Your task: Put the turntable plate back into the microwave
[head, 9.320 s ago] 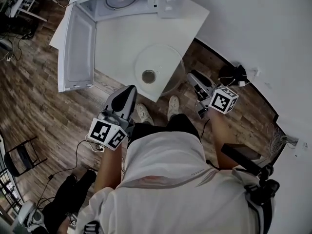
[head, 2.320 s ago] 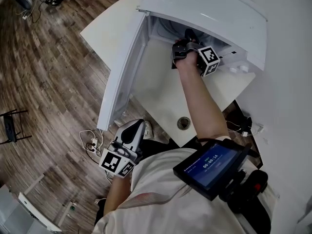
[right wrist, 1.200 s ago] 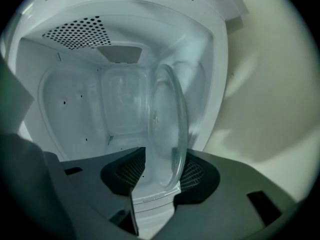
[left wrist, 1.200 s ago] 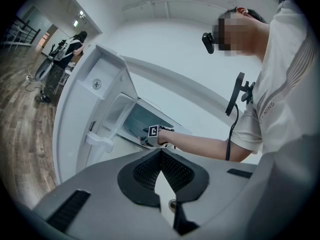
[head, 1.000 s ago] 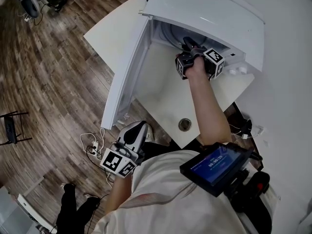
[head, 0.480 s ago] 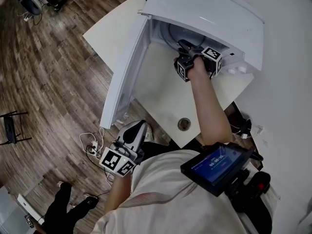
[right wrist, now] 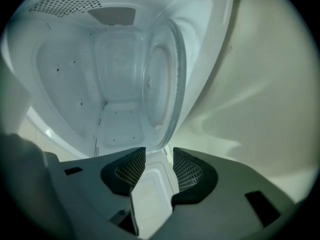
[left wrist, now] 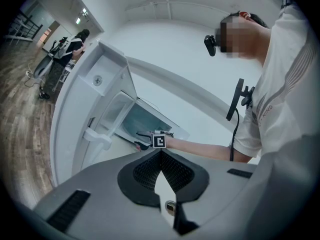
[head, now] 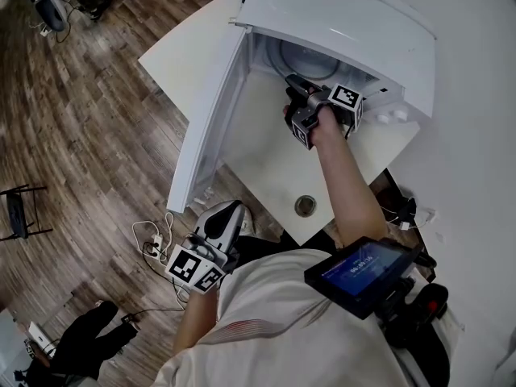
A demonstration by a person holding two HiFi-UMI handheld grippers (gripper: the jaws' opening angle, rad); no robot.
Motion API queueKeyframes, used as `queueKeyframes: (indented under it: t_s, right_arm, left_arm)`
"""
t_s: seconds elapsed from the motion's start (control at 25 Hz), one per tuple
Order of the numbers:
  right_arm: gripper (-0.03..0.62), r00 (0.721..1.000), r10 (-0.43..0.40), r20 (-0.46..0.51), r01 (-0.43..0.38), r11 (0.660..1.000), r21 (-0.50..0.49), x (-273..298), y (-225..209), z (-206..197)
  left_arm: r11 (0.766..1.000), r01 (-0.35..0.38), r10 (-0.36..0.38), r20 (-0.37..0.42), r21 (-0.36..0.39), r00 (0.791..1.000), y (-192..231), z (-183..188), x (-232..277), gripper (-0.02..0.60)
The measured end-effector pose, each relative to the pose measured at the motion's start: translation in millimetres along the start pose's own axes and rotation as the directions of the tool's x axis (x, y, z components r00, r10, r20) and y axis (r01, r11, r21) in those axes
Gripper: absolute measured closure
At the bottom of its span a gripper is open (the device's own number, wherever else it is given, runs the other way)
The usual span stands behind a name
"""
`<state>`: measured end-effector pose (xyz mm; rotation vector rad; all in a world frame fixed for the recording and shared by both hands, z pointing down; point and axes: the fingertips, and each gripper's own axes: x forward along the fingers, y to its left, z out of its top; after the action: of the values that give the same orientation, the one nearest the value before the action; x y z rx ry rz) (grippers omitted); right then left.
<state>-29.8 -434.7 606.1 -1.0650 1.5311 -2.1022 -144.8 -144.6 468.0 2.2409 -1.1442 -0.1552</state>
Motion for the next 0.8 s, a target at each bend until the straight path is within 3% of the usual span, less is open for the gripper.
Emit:
queueKeyframes:
  t_s: [0.2, 0.28, 0.36, 0.56, 0.8]
  right_arm:
    - [0.433, 0.998, 0.059, -0.025, -0.063, 0.966, -0.250, -40.3, 17.4, -35.8]
    - [0.504, 0.998, 0.069, 0.012, -0.060, 0.929, -0.365, -62.1, 23.9, -43.6]
    - [0.589, 0.995, 0.076, 0.061, -0.035, 0.863, -0.505, -88.2, 33.4, -49.0]
    - [0.589, 0.972, 0.180, 0.150, -0.017, 0.694, -0.720, -169.6, 69.0, -66.4]
    - [0.589, 0.938, 0.281, 0.204, 0.048, 0.478, -0.877, -269.0, 105.1, -122.8]
  left_arm:
    - [1.000, 0.022, -0.022, 0.009, 0.017, 1.000, -3.0, 4.7, -2.6, 0.571]
    - [0.999, 0.035, -0.035, 0.011, 0.030, 0.999, -7.3, 7.3, -5.1, 0.571]
    - [0.997, 0.056, -0.057, 0.009, 0.048, 0.998, -14.0, 9.2, -7.6, 0.571]
    - [0.987, 0.121, -0.123, 0.015, 0.104, 0.992, -34.0, 17.0, -15.5, 0.571]
    - [0.961, 0.188, -0.193, 0.005, 0.201, 0.981, -65.6, 34.8, -40.8, 0.571]
